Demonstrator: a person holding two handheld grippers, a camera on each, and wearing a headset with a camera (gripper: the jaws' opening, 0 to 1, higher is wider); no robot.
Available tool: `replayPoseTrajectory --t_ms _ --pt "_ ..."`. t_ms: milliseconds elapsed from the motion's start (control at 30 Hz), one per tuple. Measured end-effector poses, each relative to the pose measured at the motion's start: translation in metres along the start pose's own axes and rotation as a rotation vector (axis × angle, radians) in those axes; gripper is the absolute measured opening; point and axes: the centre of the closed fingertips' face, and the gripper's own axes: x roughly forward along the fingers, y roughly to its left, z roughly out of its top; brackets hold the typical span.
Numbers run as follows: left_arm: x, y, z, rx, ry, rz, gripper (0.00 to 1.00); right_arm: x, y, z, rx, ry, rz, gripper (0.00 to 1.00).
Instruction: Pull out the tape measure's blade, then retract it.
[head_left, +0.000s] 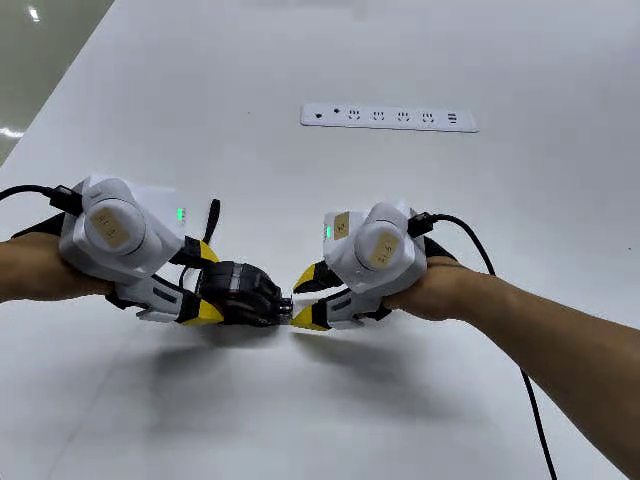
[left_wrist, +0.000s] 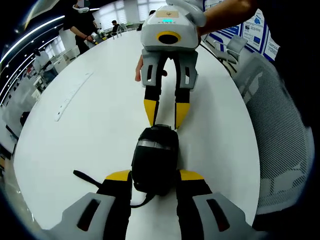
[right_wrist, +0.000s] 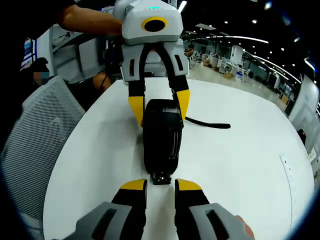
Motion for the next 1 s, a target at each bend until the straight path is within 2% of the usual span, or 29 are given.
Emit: replayPoseTrajectory --t_ms 200,1000 --pt "0.001 0.000 0.000 0.020 0.005 -0.006 0.26 0.004 0.000 0.000 -0.005 0.009 0.014 0.16" --pt "0.003 -0.001 0.001 -0.004 -0.018 -0.032 0.25 0.011 0.001 -0.004 -0.003 0.018 0.031 0.10"
